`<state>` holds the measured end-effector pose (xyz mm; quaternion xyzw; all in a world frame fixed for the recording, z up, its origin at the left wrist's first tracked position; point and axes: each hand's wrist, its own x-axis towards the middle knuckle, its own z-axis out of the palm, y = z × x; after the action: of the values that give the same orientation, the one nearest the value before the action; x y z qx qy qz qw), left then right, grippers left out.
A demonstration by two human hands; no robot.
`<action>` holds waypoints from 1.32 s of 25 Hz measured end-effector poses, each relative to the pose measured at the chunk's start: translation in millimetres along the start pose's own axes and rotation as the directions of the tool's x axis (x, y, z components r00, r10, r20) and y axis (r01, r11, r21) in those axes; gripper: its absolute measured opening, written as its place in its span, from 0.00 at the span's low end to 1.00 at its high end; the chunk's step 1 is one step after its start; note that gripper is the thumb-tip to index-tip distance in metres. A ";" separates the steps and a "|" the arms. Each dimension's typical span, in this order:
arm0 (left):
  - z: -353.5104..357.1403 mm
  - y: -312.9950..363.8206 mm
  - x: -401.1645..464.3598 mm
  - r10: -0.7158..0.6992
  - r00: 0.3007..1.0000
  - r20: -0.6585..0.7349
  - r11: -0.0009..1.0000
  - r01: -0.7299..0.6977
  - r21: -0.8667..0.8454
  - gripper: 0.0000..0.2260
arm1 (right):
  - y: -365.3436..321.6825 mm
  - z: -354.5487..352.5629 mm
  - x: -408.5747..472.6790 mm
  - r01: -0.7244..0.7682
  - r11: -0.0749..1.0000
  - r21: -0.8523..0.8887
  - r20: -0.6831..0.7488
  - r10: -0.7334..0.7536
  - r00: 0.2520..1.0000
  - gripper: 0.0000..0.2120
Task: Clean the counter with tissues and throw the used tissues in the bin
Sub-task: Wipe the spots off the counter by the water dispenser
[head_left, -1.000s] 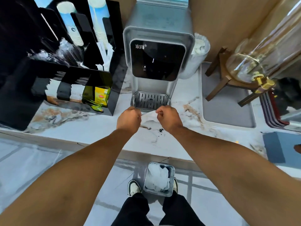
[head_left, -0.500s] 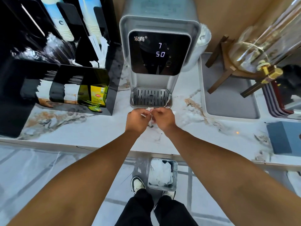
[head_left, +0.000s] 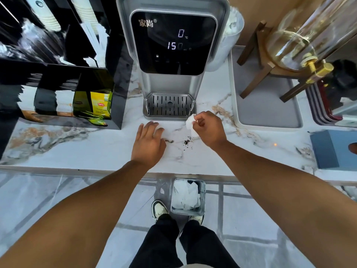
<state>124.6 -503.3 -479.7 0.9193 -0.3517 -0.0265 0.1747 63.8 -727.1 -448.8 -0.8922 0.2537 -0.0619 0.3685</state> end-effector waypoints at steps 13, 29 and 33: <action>35.4 -6.7 1.0 0.035 0.992 0.118 0.995 -0.045 0.086 0.25 | 26.3 13.8 6.5 0.172 0.964 -0.201 0.062 -0.162 0.985 0.12; 33.5 -7.5 -0.3 0.047 0.996 0.071 0.996 -0.052 0.070 0.23 | 39.1 22.2 -25.9 0.422 0.905 -0.054 0.145 -0.411 0.900 0.12; 34.3 -7.3 -0.3 0.039 0.996 0.083 0.995 -0.046 0.093 0.25 | 40.1 16.8 -19.7 0.312 0.950 0.020 0.079 -0.313 0.947 0.13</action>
<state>123.1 -508.4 -514.4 0.9169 -0.3789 -0.0433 0.1172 35.5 -730.8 -487.0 -0.9215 0.0939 -0.0843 0.3673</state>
